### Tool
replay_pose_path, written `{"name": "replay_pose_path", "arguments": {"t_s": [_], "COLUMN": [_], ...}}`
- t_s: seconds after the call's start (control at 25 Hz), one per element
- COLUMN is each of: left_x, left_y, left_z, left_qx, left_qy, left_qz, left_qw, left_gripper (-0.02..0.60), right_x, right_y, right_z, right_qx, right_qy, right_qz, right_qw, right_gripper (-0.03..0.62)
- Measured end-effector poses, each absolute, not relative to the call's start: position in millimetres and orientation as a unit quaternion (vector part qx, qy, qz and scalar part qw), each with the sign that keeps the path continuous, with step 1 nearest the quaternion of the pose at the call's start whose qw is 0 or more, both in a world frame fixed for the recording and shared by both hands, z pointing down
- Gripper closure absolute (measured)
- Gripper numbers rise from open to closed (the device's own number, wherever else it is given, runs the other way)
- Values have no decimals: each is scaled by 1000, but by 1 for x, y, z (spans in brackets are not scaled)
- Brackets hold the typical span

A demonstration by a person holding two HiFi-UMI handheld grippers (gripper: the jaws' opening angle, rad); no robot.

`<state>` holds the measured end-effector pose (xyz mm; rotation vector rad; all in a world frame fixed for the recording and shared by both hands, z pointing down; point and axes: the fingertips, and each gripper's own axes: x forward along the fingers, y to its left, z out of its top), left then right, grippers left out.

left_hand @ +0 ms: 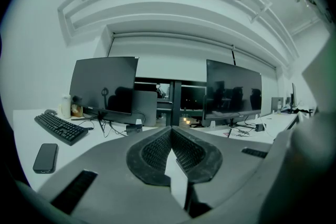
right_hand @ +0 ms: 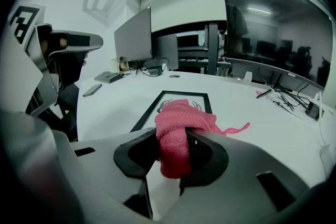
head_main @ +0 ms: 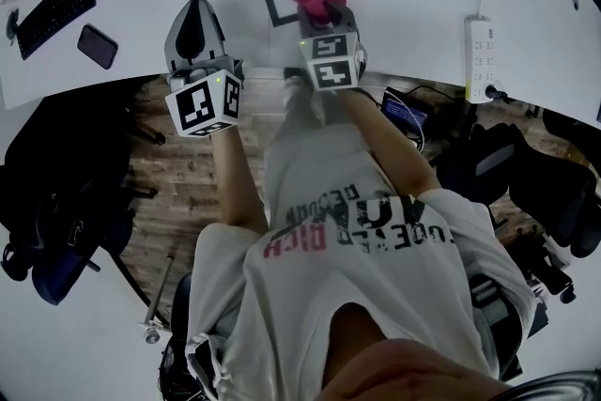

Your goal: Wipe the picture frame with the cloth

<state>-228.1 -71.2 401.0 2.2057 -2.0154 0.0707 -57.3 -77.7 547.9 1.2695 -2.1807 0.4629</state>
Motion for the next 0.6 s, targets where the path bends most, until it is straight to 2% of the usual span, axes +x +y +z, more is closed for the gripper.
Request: {"name": "replay_pose_path", "arguments": {"t_s": [0.6], "left_x": [-232], "left_y": [-70], "left_z": [397], "left_qx": [735], "left_qy": [-674], "left_qz": [21], "left_qw": [74], "left_gripper": [584], "right_x": [-91], "right_y": [-67], "right_z": [550], "right_qx": [430], "right_qy": [-839], "right_qz": [179], "right_qw": [282], "right_gripper": [477]}}
